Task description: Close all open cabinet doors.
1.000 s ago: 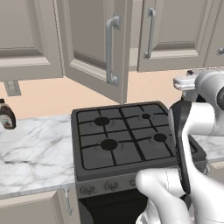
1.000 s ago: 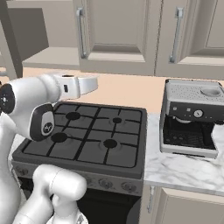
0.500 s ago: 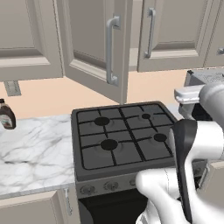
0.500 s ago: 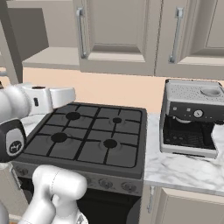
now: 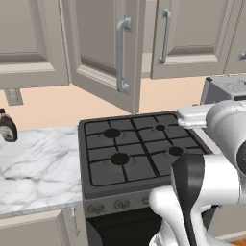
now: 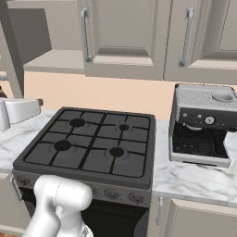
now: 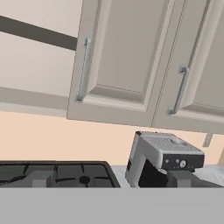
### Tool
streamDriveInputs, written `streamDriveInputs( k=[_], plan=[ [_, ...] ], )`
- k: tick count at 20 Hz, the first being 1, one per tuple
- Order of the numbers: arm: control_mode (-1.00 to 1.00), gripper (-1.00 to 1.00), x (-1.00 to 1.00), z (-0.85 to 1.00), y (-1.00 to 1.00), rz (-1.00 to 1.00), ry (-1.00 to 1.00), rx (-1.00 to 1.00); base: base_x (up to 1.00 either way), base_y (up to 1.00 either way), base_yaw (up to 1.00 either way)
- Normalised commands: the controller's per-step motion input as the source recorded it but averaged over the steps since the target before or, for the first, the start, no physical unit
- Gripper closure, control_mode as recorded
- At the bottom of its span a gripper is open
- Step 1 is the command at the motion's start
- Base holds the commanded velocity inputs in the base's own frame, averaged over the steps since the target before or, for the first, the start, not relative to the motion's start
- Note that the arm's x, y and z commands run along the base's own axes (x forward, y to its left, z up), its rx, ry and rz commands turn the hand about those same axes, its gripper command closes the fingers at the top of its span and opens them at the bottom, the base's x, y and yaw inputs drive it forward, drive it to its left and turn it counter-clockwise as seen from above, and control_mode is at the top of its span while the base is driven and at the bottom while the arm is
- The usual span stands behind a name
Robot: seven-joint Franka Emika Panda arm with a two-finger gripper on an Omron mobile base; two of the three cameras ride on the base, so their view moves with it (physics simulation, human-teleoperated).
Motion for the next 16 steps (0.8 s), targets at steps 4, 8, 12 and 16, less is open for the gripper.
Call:
streamDriveInputs(
  k=[4, 8, 12, 16],
  plan=[
    [-1.00, -1.00, -0.36, 0.00, 0.60, 0.00, 0.00, 0.00, 0.00, 0.00, 0.00],
    [-1.00, -1.00, -0.24, 0.00, 0.55, 0.00, 0.00, 0.00, 0.00, 0.00, 0.00],
    [-1.00, -1.00, -0.04, 0.00, 0.60, 0.00, 0.00, 0.00, 0.00, 0.00, 0.00],
    [-1.00, -1.00, 0.00, 0.00, 0.61, 0.00, 0.00, 0.00, 0.00, 0.00, 0.00]
  ],
)
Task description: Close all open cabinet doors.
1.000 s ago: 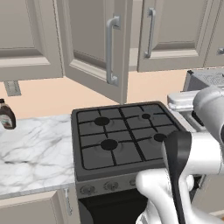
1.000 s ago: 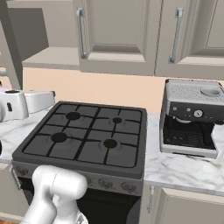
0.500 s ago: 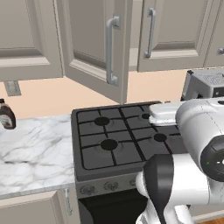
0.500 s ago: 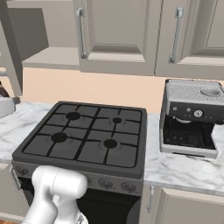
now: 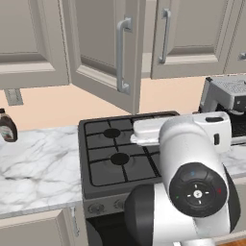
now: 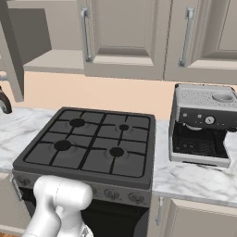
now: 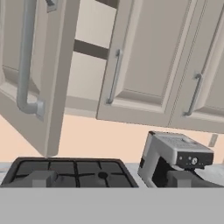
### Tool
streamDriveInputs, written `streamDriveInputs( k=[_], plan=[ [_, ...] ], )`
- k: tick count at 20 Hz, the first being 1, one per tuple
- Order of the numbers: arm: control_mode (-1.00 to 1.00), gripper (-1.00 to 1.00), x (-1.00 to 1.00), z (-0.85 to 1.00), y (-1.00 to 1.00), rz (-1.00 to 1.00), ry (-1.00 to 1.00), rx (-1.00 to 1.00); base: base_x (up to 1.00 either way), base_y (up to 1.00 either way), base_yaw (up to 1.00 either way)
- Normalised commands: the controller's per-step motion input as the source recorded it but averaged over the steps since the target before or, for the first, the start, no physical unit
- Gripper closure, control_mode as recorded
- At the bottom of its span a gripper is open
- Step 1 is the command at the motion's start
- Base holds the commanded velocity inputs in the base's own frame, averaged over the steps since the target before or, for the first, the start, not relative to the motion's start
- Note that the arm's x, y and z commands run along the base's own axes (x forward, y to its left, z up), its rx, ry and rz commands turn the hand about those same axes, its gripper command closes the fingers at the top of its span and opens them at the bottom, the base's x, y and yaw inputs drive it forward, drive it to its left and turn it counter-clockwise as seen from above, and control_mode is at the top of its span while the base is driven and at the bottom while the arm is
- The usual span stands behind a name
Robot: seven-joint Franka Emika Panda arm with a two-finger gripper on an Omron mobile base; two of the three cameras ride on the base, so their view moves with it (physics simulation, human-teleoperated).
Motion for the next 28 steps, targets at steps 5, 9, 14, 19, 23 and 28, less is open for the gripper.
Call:
streamDriveInputs(
  k=[5, 9, 14, 19, 23, 28],
  plan=[
    [-1.00, -1.00, 0.01, -0.06, 0.54, 0.00, 0.00, 0.00, 0.00, 0.00, 0.00],
    [-1.00, -1.00, 0.10, -0.18, 0.52, 0.00, -0.03, 0.00, 0.00, 0.00, 0.00],
    [-1.00, -1.00, 0.20, -0.16, 0.45, 0.00, -0.10, 0.00, 0.00, 0.00, 0.00],
    [-1.00, -1.00, 0.22, -0.07, 0.37, 0.00, -0.11, 0.00, 0.00, 0.00, 0.00],
    [-1.00, -1.00, 0.40, -0.01, 0.13, -0.04, -0.08, 0.00, 0.00, 0.00, 0.00],
    [-1.00, -1.00, 0.55, 0.00, 0.00, -0.06, -0.06, 0.00, 0.00, 0.00, 0.00]
  ],
)
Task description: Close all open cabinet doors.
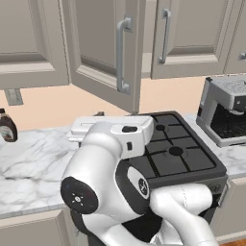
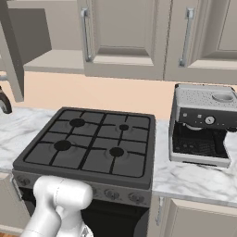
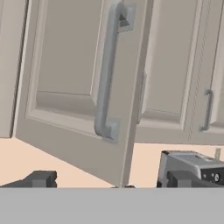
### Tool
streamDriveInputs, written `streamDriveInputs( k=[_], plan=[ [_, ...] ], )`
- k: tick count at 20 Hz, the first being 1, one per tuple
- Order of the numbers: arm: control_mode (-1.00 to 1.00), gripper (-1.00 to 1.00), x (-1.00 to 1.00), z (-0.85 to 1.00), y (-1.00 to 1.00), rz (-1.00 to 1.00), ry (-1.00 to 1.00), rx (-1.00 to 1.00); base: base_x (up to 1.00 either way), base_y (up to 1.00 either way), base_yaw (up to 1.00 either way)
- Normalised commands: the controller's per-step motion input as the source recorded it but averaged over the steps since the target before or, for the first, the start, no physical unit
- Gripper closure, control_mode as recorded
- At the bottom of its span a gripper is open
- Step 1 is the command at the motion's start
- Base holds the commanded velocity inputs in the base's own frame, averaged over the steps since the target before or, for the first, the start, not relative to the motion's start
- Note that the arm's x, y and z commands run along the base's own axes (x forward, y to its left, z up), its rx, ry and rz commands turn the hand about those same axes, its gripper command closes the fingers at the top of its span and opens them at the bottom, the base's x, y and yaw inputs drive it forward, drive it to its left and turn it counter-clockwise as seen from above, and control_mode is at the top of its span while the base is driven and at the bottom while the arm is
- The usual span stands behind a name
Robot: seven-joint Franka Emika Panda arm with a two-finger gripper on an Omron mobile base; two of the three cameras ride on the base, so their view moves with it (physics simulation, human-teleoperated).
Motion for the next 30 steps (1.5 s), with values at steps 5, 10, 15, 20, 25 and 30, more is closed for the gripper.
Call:
streamDriveInputs(
  k=[5, 10, 15, 20, 25, 30],
  plan=[
    [-1.00, -1.00, 0.54, -0.06, 0.00, -0.06, -0.04, 0.00, 0.00, 0.00, 0.00],
    [-1.00, -1.00, 0.51, -0.10, 0.01, -0.06, -0.04, 0.00, 0.00, 0.00, 0.00],
    [-1.00, -1.00, 0.45, -0.12, 0.01, -0.06, -0.03, 0.00, 0.00, 0.00, 0.00],
    [-1.00, -1.00, 0.42, -0.02, 0.00, -0.05, -0.02, 0.00, 0.00, 0.00, 0.00],
    [-1.00, -1.00, 0.36, 0.00, 0.00, -0.03, -0.01, 0.00, 0.00, 0.00, 0.00],
    [-1.00, -1.00, 0.32, 0.00, 0.00, -0.01, -0.01, 0.00, 0.00, 0.00, 0.00]
  ],
)
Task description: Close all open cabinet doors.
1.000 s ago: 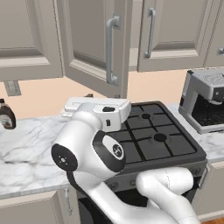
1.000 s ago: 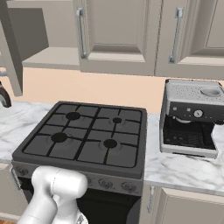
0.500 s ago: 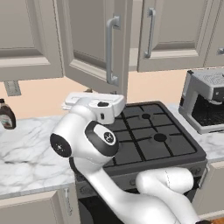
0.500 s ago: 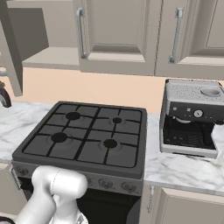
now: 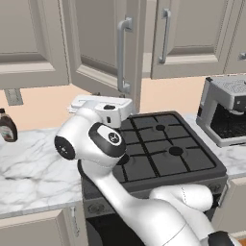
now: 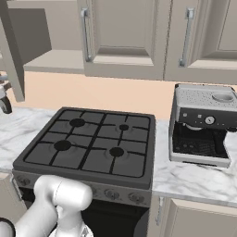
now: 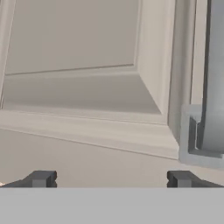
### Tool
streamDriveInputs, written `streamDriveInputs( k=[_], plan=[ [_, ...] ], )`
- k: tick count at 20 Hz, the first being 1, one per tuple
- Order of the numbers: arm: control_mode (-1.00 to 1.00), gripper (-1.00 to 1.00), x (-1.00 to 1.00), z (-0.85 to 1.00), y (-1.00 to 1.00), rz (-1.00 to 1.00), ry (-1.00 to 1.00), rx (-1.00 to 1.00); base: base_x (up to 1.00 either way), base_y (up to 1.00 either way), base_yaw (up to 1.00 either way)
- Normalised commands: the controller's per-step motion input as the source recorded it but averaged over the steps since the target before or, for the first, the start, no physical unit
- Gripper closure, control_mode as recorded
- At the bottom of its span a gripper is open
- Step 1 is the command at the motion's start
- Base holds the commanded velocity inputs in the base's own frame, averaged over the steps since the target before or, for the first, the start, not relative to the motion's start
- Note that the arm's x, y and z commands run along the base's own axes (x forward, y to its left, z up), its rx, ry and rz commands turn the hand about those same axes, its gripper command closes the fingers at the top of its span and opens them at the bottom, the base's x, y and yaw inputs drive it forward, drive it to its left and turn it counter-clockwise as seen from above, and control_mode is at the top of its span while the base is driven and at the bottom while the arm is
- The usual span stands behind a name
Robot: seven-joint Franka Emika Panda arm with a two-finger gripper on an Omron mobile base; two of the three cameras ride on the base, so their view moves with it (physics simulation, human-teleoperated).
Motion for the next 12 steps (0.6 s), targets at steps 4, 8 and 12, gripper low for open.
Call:
streamDriveInputs(
  k=[4, 8, 12],
  plan=[
    [-1.00, -1.00, 0.31, 0.00, -0.04, 0.00, -0.02, 0.00, 0.00, 0.00, 0.00],
    [-1.00, -1.00, 0.30, -0.02, -0.13, 0.00, -0.02, 0.01, 0.00, 0.00, 0.00],
    [-1.00, -1.00, 0.27, -0.05, -0.21, 0.00, -0.01, 0.00, 0.00, 0.00, 0.00]
  ],
)
